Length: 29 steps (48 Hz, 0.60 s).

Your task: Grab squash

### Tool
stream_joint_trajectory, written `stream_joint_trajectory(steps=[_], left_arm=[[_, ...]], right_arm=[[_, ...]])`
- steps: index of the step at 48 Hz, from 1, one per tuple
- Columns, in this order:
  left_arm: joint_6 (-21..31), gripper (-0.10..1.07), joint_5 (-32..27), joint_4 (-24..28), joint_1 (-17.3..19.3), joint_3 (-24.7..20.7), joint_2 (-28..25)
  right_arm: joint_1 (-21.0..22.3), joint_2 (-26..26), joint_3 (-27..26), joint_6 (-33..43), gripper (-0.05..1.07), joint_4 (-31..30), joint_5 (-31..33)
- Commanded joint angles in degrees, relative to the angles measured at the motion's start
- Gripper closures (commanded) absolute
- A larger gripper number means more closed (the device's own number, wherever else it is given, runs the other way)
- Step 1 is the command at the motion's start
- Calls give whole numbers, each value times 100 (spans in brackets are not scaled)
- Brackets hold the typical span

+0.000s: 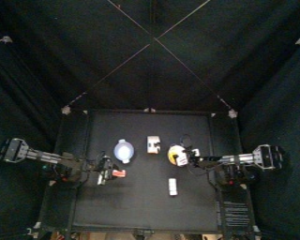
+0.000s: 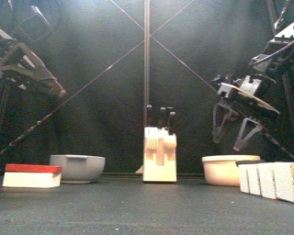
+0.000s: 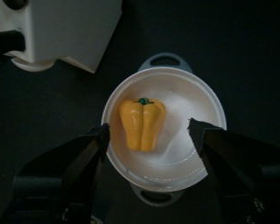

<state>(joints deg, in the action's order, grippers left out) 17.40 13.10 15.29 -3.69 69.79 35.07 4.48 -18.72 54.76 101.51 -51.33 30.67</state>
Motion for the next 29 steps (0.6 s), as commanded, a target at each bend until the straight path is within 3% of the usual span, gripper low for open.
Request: stream_joint_trajectory(steps=[1,29], left_arm=[[-9,20,26,9,9,-70,9],[-9,20,26,9,44,-70,9]], right_arm=[[0,53,-132,0,2,-9,-123],[255,721,-229,-9,2,-44,-237]])
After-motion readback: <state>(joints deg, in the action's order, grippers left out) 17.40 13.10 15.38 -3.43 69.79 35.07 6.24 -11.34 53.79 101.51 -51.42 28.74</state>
